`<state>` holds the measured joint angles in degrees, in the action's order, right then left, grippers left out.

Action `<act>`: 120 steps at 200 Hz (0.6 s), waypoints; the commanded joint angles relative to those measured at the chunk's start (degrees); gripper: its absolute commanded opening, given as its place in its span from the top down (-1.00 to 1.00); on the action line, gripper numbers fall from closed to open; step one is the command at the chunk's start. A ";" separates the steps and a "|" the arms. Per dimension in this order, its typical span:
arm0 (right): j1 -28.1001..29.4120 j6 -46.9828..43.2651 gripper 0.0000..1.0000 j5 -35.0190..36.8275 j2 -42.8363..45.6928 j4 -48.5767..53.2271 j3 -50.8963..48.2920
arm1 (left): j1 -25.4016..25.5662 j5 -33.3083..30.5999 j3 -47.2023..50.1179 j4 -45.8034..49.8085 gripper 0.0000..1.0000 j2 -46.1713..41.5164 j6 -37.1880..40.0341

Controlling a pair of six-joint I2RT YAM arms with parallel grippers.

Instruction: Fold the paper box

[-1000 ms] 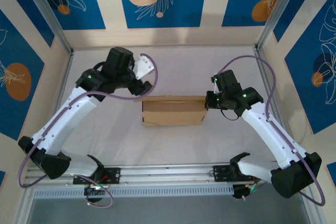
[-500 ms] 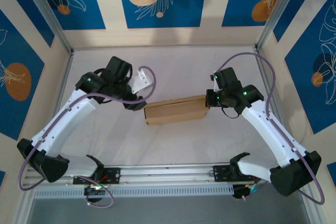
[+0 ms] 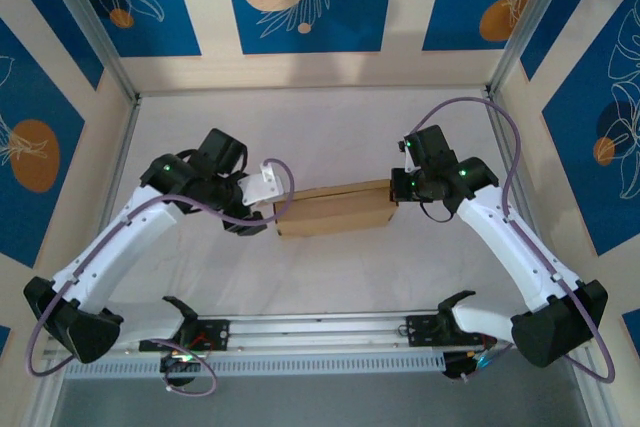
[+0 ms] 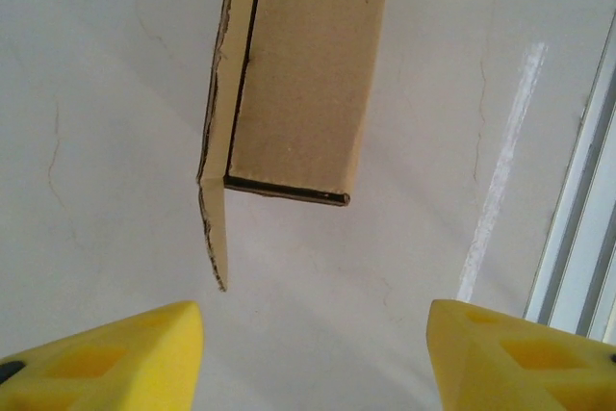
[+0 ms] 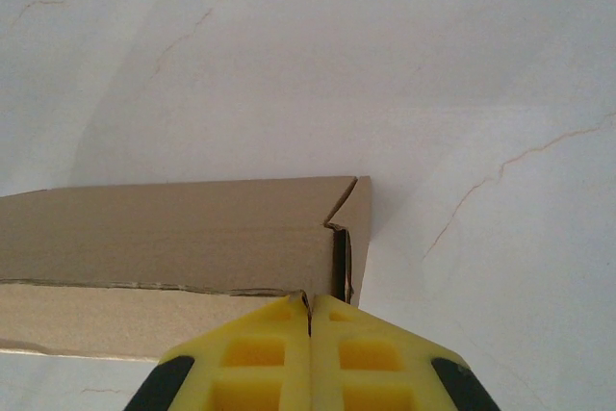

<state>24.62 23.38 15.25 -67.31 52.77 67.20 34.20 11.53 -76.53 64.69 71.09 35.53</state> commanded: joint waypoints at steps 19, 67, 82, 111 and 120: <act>-0.35 -0.52 1.00 -0.13 0.59 0.76 1.53 | -0.10 1.54 -1.00 -3.39 -0.13 4.18 2.27; -0.35 -0.32 1.00 -0.53 0.95 0.27 0.66 | -0.52 1.10 -2.05 -3.61 0.16 7.34 2.20; -0.32 -0.30 1.00 -0.48 1.04 0.14 0.48 | -0.55 1.12 -1.58 -3.75 0.36 7.16 1.92; -0.37 -0.23 1.00 -0.61 1.03 0.21 0.48 | -0.63 0.71 -1.17 -3.60 0.89 6.45 1.14; -0.30 -0.18 1.00 -0.65 1.04 0.14 0.54 | -0.63 0.51 -0.99 -3.60 1.00 6.49 0.85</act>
<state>24.62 23.38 15.14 -67.29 52.73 67.20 33.95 11.57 -76.71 60.42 78.39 36.29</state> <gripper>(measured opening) 0.066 0.059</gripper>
